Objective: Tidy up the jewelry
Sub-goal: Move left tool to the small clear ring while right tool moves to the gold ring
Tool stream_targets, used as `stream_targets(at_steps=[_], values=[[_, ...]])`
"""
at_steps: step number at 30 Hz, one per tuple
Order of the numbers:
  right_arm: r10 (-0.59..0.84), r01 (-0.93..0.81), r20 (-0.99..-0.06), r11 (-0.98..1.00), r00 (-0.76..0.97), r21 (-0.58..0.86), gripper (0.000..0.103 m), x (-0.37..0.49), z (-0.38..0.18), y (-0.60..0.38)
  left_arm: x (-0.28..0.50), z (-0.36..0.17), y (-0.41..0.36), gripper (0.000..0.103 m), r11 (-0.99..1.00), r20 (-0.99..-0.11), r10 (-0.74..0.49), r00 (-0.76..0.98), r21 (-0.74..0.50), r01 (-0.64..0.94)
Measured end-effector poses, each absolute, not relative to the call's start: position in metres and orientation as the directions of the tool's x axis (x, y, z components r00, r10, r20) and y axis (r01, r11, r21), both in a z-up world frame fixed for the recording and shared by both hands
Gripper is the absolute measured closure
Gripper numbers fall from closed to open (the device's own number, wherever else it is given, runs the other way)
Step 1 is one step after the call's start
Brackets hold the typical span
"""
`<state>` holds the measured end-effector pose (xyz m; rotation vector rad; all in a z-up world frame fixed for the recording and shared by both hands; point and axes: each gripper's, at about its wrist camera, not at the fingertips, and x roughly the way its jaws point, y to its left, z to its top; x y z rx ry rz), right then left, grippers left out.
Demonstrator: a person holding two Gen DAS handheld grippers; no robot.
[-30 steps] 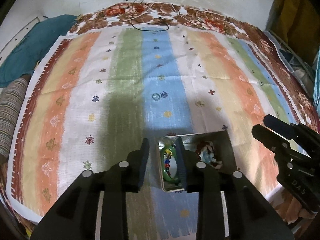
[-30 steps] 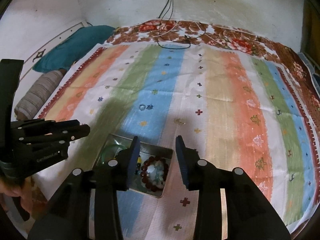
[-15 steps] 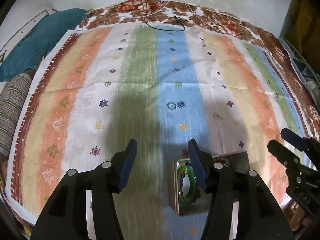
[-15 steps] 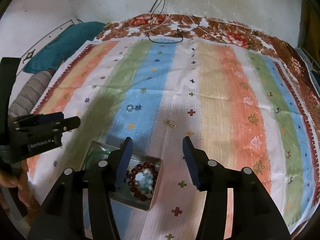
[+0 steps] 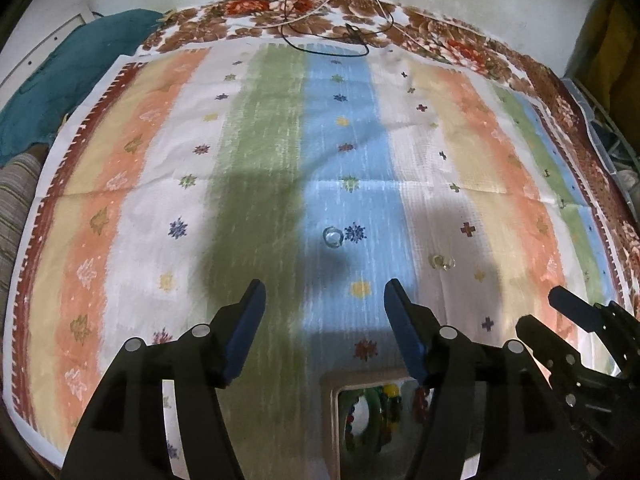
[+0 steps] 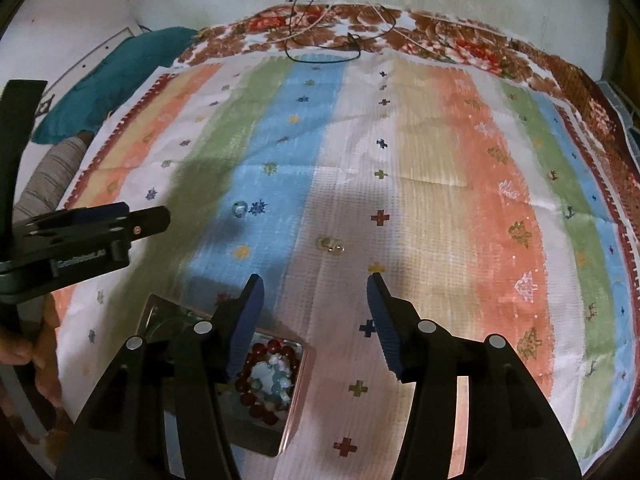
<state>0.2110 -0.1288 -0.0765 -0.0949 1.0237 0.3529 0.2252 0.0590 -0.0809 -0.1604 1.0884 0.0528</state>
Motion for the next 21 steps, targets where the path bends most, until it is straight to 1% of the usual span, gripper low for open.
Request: stream_targets(at_steps=[12, 21], values=[[0.203, -0.319, -0.866, 0.946, 0.456, 0.054, 0.049, 0.235, -0.093, -0.122, 0.25, -0.1, 0.054, 0.039, 0.993, -0.903, -0.028, 0.43, -0.076, -0.095], [0.182, -0.332, -0.885, 0.943, 0.428, 0.033, 0.049, 0.252, -0.11, -0.111, 0.273, -0.119, 0.057, 0.039, 0.993, -0.921, -0.039, 0.389, -0.08, -0.09]])
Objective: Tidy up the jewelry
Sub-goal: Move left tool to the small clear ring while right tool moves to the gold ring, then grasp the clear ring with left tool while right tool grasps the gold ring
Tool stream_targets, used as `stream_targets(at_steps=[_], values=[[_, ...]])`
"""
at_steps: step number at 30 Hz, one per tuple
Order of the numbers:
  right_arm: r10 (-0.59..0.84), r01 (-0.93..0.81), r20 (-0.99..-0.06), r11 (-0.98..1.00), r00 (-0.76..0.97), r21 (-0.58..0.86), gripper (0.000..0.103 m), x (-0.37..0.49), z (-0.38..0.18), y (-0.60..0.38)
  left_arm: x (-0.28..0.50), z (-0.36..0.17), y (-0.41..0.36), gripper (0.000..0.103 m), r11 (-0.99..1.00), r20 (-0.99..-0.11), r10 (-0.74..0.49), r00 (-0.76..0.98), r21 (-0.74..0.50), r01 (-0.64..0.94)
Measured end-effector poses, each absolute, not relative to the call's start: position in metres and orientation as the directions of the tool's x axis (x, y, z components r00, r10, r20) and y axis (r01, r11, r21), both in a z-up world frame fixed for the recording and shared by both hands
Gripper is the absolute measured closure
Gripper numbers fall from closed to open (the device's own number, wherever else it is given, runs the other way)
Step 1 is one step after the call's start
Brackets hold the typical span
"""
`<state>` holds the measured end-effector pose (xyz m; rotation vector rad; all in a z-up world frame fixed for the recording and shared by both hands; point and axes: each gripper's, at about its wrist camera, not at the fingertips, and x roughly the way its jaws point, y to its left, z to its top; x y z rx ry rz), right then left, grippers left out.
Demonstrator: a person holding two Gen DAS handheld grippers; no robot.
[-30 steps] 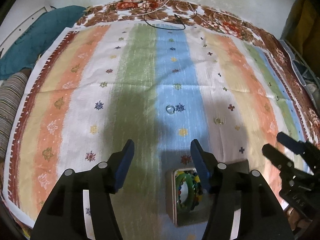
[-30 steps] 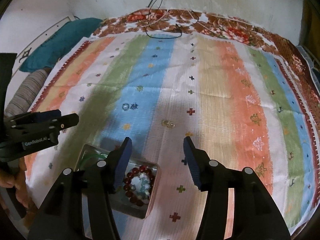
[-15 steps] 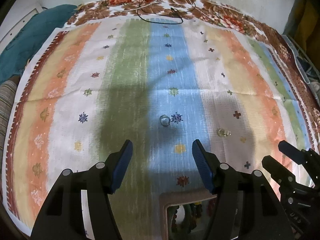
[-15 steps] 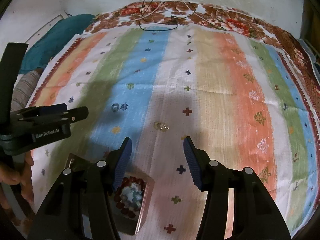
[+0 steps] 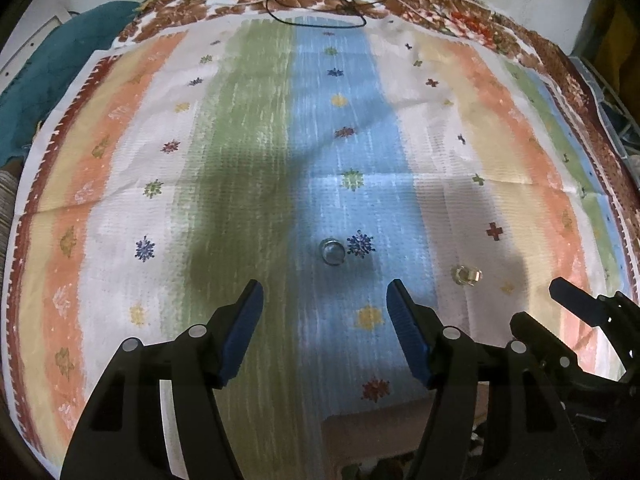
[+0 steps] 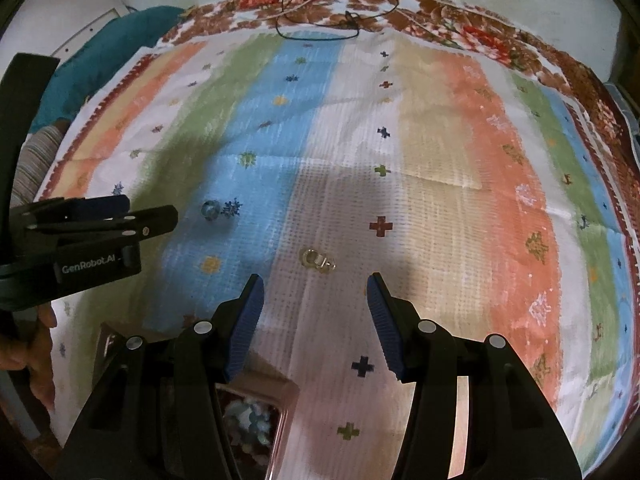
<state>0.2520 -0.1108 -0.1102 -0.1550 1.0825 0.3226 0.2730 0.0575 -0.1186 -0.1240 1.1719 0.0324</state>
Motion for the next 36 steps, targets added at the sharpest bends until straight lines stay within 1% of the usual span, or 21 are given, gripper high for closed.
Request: stream_targets(at_steps=[17, 23, 27, 28, 31, 33, 34, 35, 36], values=[[0.157, -0.329, -0.919, 0.944, 0.362, 0.032, 0.049, 0.289, -0.144, -0.103, 0.304, -0.151, 0.059, 0.039, 0.997, -0.944, -0.044, 0.328, -0.064, -0.049], [0.146, -0.331, -0.934, 0.943, 0.326, 0.031, 0.05, 0.298, -0.16, -0.101, 0.317, -0.16, 0.059, 0.041, 0.996, -0.946, -0.074, 0.316, -0.083, -0.016], [0.15, -0.334, -0.942, 0.942, 0.301, 0.043, 0.05, 0.303, -0.168, -0.101, 0.323, -0.169, 0.054, 0.041, 0.998, -0.953, -0.069, 0.295, -0.068, 0.015], [0.147, -0.335, -0.942, 0.941, 0.3, 0.04, 0.052, 0.305, -0.17, -0.101, 0.324, -0.171, 0.052, 0.041, 0.998, -0.954, -0.066, 0.292, -0.062, 0.023], [0.138, -0.337, -0.943, 0.941, 0.305, 0.029, 0.057, 0.308, -0.171, -0.1, 0.326, -0.175, 0.049, 0.049, 0.998, -0.956, -0.057, 0.286, -0.048, 0.035], [0.128, -0.342, -0.945, 0.94, 0.301, 0.019, 0.062, 0.309, -0.172, -0.098, 0.327, -0.175, 0.049, 0.052, 0.998, -0.955, -0.06, 0.29, -0.05, 0.04], [0.116, -0.346, -0.947, 0.938, 0.301, 0.005, 0.066, 0.309, -0.172, -0.098, 0.328, -0.175, 0.048, 0.052, 0.998, -0.955, -0.061, 0.289, -0.05, 0.045], [0.121, -0.356, -0.948, 0.935, 0.296, 0.009, 0.072, 0.309, -0.172, -0.096, 0.328, -0.176, 0.048, 0.055, 0.998, -0.955, -0.061, 0.29, -0.048, 0.051], [0.125, -0.359, -0.949, 0.933, 0.29, 0.013, 0.074, 0.308, -0.172, -0.095, 0.327, -0.176, 0.045, 0.062, 0.997, -0.954, -0.054, 0.295, -0.037, 0.064]])
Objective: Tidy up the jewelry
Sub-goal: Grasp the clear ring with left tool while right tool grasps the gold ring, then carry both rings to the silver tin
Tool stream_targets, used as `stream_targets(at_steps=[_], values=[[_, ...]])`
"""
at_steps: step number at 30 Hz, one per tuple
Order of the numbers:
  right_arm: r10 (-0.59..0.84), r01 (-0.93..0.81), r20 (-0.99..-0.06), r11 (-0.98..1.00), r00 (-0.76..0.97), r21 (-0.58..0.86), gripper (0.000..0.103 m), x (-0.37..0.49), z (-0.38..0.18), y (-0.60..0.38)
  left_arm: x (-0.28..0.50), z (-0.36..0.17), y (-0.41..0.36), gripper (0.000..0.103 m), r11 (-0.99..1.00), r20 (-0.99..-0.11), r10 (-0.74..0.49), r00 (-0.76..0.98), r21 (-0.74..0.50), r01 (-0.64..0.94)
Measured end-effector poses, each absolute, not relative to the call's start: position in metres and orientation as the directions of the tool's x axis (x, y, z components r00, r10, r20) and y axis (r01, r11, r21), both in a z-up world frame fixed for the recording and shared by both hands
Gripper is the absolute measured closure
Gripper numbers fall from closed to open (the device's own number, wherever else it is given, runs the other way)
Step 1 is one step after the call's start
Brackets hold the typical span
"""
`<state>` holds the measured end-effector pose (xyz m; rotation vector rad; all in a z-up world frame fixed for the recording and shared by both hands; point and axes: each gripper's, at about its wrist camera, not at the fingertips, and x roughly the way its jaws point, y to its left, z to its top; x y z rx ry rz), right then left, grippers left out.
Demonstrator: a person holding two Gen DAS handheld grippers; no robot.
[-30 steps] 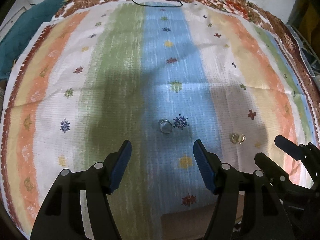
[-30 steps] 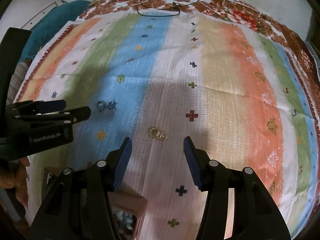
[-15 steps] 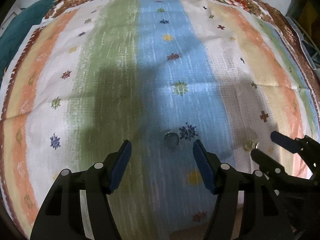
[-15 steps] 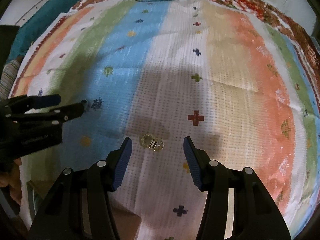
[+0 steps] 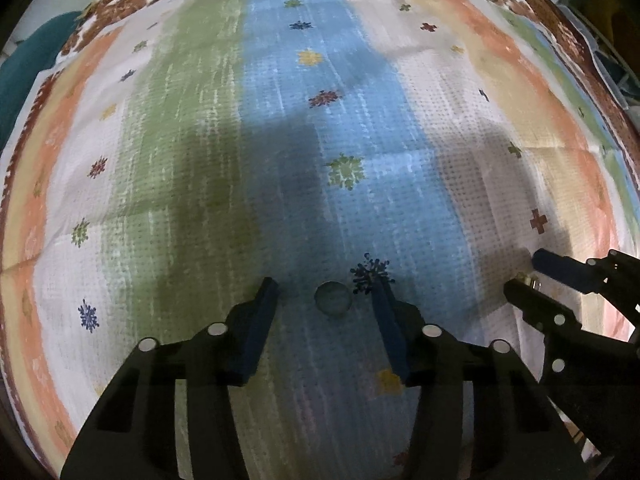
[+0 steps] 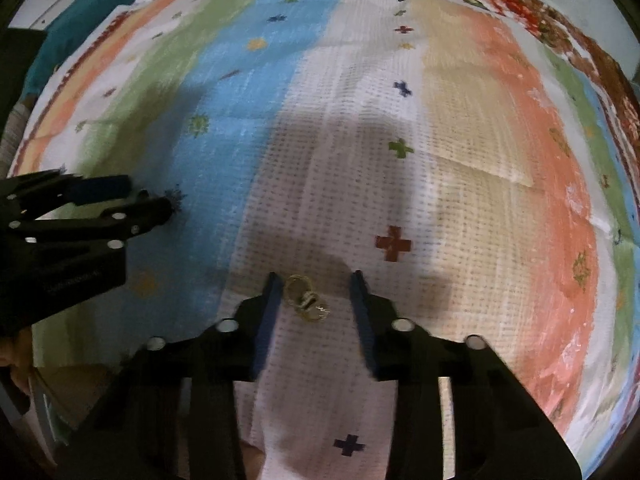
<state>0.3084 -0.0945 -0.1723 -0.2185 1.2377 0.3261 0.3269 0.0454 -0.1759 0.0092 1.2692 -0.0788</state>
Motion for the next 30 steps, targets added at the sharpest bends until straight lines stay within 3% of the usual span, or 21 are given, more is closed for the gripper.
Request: stream_targets(at_steps=[4, 30], values=[[0.123, -0.369, -0.952, 0.929, 0.281, 0.012, 0.084, 0.306, -0.173, -0.092, 0.327, -0.175, 0.04, 0.084, 0.996, -0.954, -0.045, 0.297, -0.021, 0.082], [0.166, -0.349, -0.914, 0.937, 0.37, 0.029, 0.086, 0.276, -0.131, -0.104, 0.284, -0.127, 0.048, 0.084, 0.999, -0.932, -0.042, 0.361, -0.031, 0.036]])
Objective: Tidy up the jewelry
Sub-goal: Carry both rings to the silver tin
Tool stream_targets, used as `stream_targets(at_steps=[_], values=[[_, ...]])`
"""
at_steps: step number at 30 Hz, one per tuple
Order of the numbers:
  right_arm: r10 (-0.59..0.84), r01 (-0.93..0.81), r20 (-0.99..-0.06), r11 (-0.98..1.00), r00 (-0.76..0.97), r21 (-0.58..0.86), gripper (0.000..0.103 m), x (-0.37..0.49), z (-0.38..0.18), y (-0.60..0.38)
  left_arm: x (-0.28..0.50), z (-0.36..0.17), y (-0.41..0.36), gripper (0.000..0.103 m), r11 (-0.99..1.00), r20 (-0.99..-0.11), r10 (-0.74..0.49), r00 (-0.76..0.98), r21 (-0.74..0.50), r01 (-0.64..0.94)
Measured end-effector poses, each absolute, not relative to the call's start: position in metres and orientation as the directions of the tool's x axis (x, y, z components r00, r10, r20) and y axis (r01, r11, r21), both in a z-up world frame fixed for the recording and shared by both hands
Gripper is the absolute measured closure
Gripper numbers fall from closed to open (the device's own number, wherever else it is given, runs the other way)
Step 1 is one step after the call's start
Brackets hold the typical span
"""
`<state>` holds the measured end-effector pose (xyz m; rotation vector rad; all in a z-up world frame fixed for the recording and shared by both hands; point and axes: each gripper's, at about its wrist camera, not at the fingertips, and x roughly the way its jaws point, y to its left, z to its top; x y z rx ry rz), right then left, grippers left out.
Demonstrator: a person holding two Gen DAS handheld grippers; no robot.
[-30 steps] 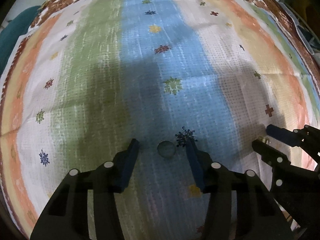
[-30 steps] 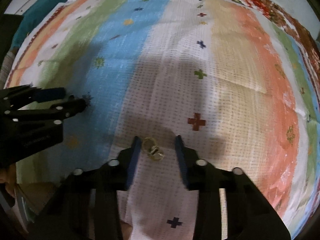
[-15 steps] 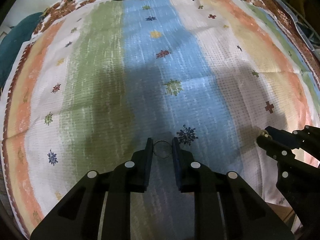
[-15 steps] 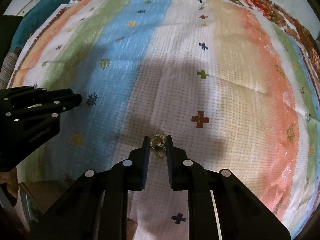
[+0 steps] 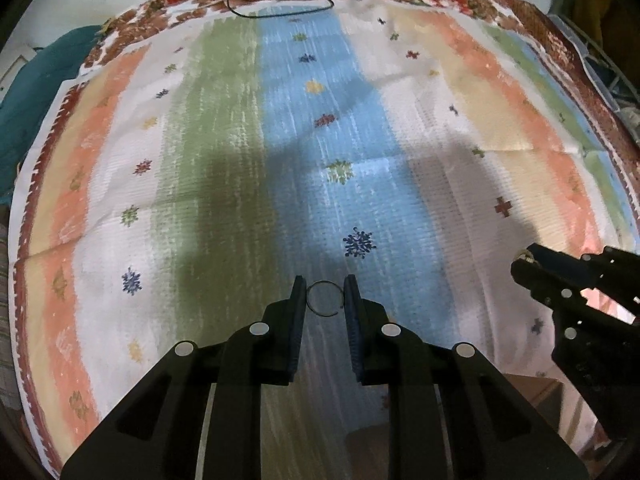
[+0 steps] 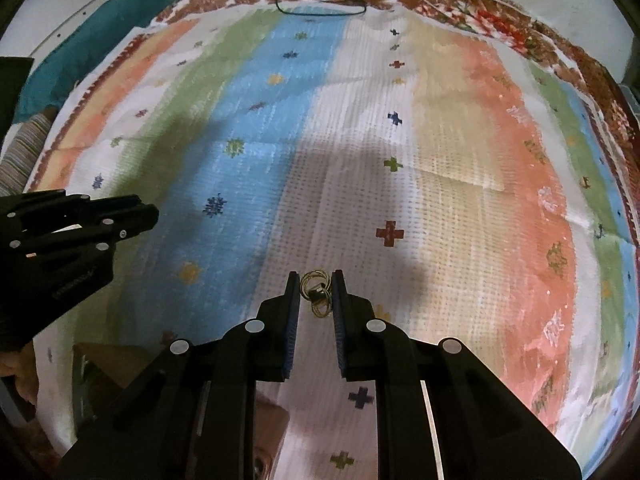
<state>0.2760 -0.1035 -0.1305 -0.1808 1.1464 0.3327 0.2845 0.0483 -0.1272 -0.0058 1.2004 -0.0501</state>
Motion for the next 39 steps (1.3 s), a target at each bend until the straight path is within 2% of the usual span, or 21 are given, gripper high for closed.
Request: stream_targets(at_steps=[9, 25, 39], values=[[0.184, -0.35, -0.895, 0.936, 0.407, 0.033, 0.086, 0.258, -0.109, -0.107, 0.263, -0.102, 0.039, 0.084, 0.999, -0.915, -0.037, 0.402, -0.018, 0.051], [0.182, -0.346, -0.861, 0.938, 0.475, 0.008, 0.086, 0.228, -0.082, -0.116, 0.227, -0.072, 0.034, 0.084, 0.996, -0.893, -0.088, 0.442, -0.078, 0.04], [0.249, -0.386, -0.834, 0.921, 0.492, 0.047, 0.086, 0.196, -0.061, -0.115, 0.191, -0.046, 0.022, 0.084, 0.992, -0.867, -0.124, 0.482, -0.1, 0.075]])
